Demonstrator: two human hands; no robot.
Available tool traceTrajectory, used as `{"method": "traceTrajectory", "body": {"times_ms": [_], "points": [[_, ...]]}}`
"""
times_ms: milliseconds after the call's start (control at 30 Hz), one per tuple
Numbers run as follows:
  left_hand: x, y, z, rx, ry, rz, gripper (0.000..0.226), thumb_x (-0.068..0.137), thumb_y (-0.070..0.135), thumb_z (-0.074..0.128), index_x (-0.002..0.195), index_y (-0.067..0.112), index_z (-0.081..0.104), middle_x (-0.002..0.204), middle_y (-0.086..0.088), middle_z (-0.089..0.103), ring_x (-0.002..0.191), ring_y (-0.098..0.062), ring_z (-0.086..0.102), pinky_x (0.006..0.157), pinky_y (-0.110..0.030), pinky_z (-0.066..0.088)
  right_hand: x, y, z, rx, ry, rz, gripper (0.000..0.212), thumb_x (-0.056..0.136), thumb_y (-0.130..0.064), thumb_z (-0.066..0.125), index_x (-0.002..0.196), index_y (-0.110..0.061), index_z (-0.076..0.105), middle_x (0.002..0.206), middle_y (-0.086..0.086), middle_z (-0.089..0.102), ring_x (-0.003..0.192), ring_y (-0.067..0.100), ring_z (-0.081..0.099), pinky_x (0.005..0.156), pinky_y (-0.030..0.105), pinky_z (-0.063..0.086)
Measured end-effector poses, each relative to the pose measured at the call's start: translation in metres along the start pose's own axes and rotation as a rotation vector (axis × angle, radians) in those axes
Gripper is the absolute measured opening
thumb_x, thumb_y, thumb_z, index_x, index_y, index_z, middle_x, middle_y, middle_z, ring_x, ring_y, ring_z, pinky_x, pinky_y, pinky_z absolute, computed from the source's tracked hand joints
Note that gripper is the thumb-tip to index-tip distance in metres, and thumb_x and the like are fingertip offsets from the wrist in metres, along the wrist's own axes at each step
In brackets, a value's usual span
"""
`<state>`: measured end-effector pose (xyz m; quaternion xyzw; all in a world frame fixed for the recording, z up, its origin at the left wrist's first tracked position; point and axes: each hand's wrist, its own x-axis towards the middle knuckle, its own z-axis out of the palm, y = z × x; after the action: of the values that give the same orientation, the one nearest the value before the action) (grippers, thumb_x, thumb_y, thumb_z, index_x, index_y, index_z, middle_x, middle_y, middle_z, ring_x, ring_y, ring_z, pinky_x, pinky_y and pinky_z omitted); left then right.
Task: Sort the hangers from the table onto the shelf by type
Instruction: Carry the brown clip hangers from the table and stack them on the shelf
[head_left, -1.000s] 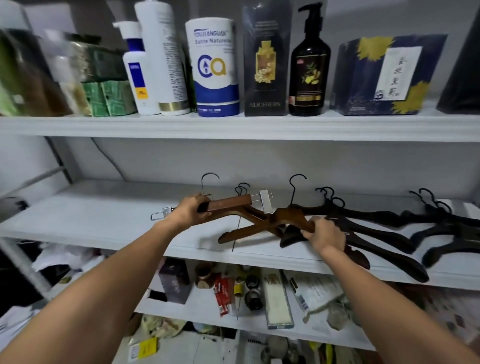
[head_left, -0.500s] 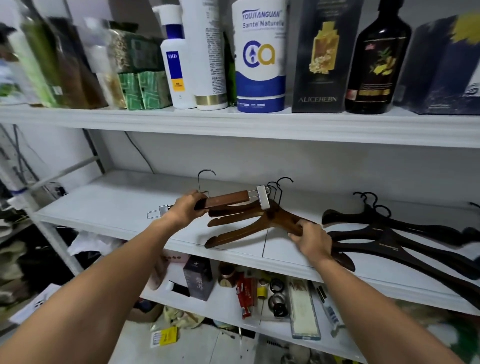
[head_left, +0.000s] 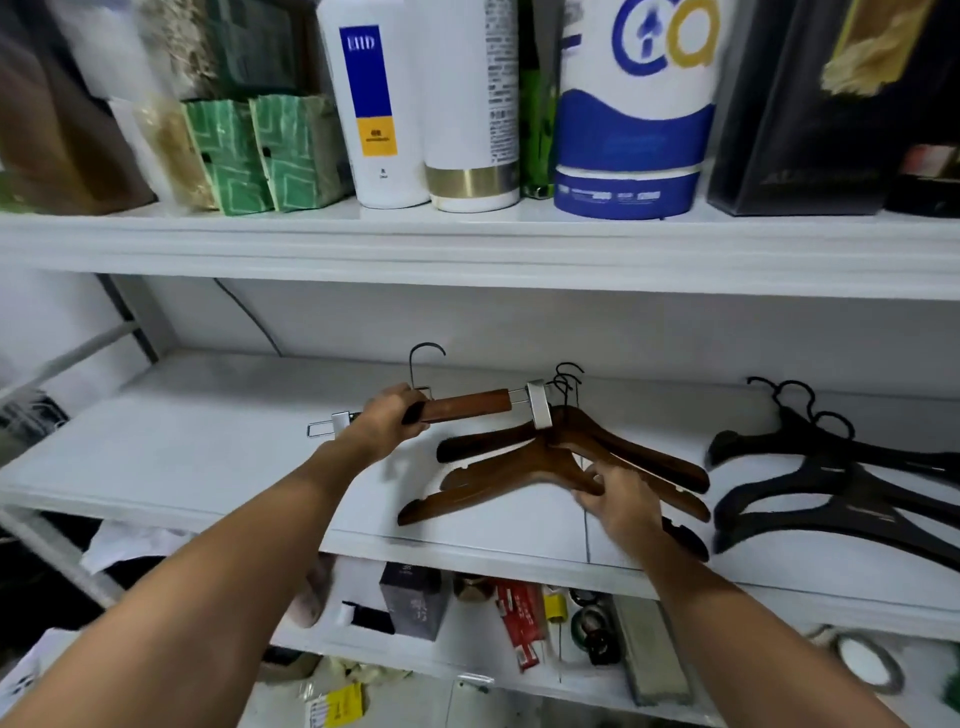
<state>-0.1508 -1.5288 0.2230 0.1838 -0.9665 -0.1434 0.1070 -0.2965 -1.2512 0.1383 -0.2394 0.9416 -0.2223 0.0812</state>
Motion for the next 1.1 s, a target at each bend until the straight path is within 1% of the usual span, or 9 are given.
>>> {"method": "traceTrajectory", "body": {"times_ms": [133, 267, 367, 467, 600, 667, 733, 900, 1100], "points": [[0.021, -0.019, 0.006, -0.01, -0.025, 0.043, 0.034, 0.087, 0.015, 0.065, 0.118, 0.004, 0.06, 0.113, -0.016, 0.058, 0.105, -0.03, 0.054, 0.088, -0.031, 0.04, 0.006, 0.004, 0.014, 0.007, 0.014, 0.027, 0.02, 0.086, -0.045, 0.063, 0.097, -0.029, 0.065, 0.085, -0.002, 0.069, 0.087, 0.019, 0.065, 0.07, 0.027, 0.046], [0.037, -0.04, 0.011, -0.01, -0.049, 0.1, 0.029, 0.086, 0.014, 0.065, 0.113, 0.005, 0.062, 0.109, -0.015, 0.059, 0.1, -0.029, 0.056, 0.085, -0.029, 0.041, 0.011, 0.018, 0.02, -0.016, 0.028, 0.059, 0.022, 0.09, -0.045, 0.056, 0.098, -0.025, 0.062, 0.085, -0.005, 0.065, 0.086, 0.017, 0.064, 0.076, 0.031, 0.052], [0.049, -0.053, 0.014, -0.01, -0.058, 0.135, 0.027, 0.086, 0.015, 0.065, 0.111, 0.006, 0.063, 0.107, -0.014, 0.06, 0.099, -0.03, 0.056, 0.085, -0.033, 0.042, 0.014, 0.024, 0.021, -0.085, 0.096, 0.079, 0.03, 0.091, -0.045, 0.055, 0.105, -0.02, 0.062, 0.096, 0.001, 0.062, 0.092, 0.018, 0.061, 0.076, 0.028, 0.048], [0.056, -0.057, 0.019, -0.017, -0.063, 0.168, 0.026, 0.085, 0.016, 0.065, 0.11, 0.007, 0.063, 0.106, -0.014, 0.06, 0.098, -0.029, 0.056, 0.086, -0.035, 0.042, 0.017, 0.024, 0.027, -0.183, 0.134, 0.117, 0.038, 0.09, -0.048, 0.054, 0.112, -0.019, 0.063, 0.112, 0.006, 0.058, 0.105, 0.025, 0.056, 0.088, 0.036, 0.049], [0.061, -0.061, 0.026, -0.038, -0.086, 0.201, 0.025, 0.085, 0.015, 0.065, 0.109, 0.008, 0.063, 0.105, -0.012, 0.059, 0.098, -0.028, 0.055, 0.086, -0.035, 0.041, 0.018, 0.016, 0.026, -0.255, 0.131, 0.155, 0.043, 0.09, -0.048, 0.054, 0.12, -0.017, 0.059, 0.12, 0.008, 0.055, 0.114, 0.028, 0.05, 0.098, 0.04, 0.044], [0.063, -0.064, 0.028, -0.04, -0.09, 0.195, 0.024, 0.086, 0.015, 0.064, 0.11, 0.009, 0.063, 0.105, -0.012, 0.059, 0.098, -0.027, 0.055, 0.087, -0.034, 0.041, 0.02, 0.009, 0.021, -0.265, 0.161, 0.136, 0.051, 0.088, -0.051, 0.057, 0.127, -0.017, 0.052, 0.122, 0.008, 0.054, 0.115, 0.027, 0.048, 0.098, 0.039, 0.042], [0.065, -0.066, 0.03, -0.037, -0.096, 0.171, 0.025, 0.086, 0.015, 0.064, 0.111, 0.01, 0.063, 0.106, -0.011, 0.059, 0.099, -0.026, 0.055, 0.089, -0.035, 0.041, 0.024, -0.001, 0.015, -0.237, 0.192, 0.094, 0.053, 0.089, -0.052, 0.054, 0.131, -0.019, 0.048, 0.122, 0.007, 0.054, 0.114, 0.026, 0.048, 0.095, 0.037, 0.041], [0.067, -0.075, 0.033, -0.017, -0.115, 0.127, 0.026, 0.086, 0.015, 0.063, 0.112, 0.011, 0.062, 0.108, -0.01, 0.058, 0.104, -0.027, 0.054, 0.092, -0.038, 0.043, 0.04, -0.026, 0.004, -0.143, 0.308, -0.003, 0.038, 0.096, -0.039, 0.048, 0.126, -0.017, 0.054, 0.116, 0.009, 0.059, 0.106, 0.026, 0.053, 0.089, 0.038, 0.042], [0.062, -0.095, 0.022, -0.011, -0.111, 0.03, 0.027, 0.086, 0.011, 0.063, 0.113, 0.012, 0.062, 0.113, -0.009, 0.06, 0.107, -0.027, 0.055, 0.095, -0.036, 0.041, 0.058, -0.047, 0.009, -0.128, 0.264, -0.109, 0.034, 0.098, -0.034, 0.044, 0.126, -0.017, 0.055, 0.118, 0.007, 0.059, 0.108, 0.024, 0.053, 0.091, 0.036, 0.041]]}}
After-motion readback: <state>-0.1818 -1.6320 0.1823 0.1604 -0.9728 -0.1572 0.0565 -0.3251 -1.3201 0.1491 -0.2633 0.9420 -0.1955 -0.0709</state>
